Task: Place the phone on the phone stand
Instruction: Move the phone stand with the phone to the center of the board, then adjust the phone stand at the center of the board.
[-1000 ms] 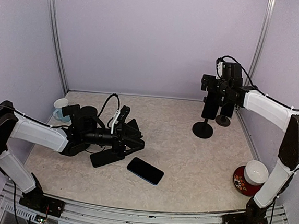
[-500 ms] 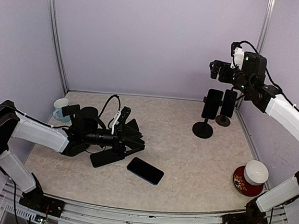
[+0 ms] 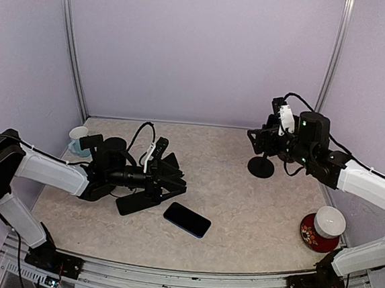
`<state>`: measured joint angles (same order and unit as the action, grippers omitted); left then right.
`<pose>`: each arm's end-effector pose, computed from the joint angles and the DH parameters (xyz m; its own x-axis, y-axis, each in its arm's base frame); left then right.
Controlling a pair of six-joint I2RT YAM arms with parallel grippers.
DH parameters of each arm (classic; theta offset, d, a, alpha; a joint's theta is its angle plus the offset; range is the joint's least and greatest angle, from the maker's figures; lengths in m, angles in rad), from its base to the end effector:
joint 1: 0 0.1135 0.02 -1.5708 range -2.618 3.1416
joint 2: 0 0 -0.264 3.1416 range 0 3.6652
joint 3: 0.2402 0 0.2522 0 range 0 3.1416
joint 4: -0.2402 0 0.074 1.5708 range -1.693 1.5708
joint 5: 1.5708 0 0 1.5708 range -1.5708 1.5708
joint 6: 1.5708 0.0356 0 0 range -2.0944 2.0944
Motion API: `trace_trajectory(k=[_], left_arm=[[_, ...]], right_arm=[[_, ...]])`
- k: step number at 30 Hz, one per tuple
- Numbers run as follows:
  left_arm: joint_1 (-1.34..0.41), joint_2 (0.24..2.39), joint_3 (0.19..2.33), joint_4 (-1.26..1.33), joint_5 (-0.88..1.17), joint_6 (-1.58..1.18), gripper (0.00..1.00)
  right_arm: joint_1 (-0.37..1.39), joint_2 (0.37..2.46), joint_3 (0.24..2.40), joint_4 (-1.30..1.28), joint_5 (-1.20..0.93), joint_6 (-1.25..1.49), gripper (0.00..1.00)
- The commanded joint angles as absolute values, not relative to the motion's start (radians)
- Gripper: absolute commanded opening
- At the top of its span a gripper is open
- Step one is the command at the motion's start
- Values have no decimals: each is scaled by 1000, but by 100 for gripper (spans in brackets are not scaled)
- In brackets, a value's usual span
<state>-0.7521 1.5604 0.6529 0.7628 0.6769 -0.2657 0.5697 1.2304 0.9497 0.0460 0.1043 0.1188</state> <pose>0.2156 -0.2322 0.2067 -0.3603 0.0568 -0.9311 0.9230 0.1665 -0.3470 0.2464 0.1534 0.3267 -0.2479 -0.0188 -0.9686 -0.4248 0.9007 0.0912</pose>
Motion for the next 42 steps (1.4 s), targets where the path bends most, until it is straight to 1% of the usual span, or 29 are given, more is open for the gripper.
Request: trace_trajectory(k=[1, 6, 11, 18, 24, 28, 33, 37, 40, 42], left_arm=[[-747, 1556, 657, 790, 688, -272, 99], [-747, 1548, 652, 791, 682, -272, 99], [-755, 1524, 643, 791, 667, -263, 99], [-742, 1496, 623, 787, 619, -253, 99], [-731, 1453, 589, 799, 558, -235, 99], [-725, 1445, 589, 807, 571, -259, 99], [-712, 1422, 560, 830, 511, -268, 99], [-706, 1412, 547, 844, 490, -295, 99], [-693, 1399, 526, 846, 414, -289, 99], [-679, 1396, 521, 849, 402, -305, 99]], right_arm=[[601, 1193, 865, 144, 28, 100, 100], [651, 1225, 786, 157, -19, 90, 100], [759, 1304, 758, 168, -41, 35, 100], [880, 1438, 815, 149, -79, -36, 100], [922, 1565, 912, 132, -93, -26, 100], [957, 1639, 932, 141, -101, -17, 100], [1008, 1749, 1024, 35, -45, -8, 100], [1024, 1811, 1068, 0, -73, -25, 100], [1025, 1841, 1113, -42, -56, -9, 100], [1025, 1840, 1112, -20, -53, -11, 100]])
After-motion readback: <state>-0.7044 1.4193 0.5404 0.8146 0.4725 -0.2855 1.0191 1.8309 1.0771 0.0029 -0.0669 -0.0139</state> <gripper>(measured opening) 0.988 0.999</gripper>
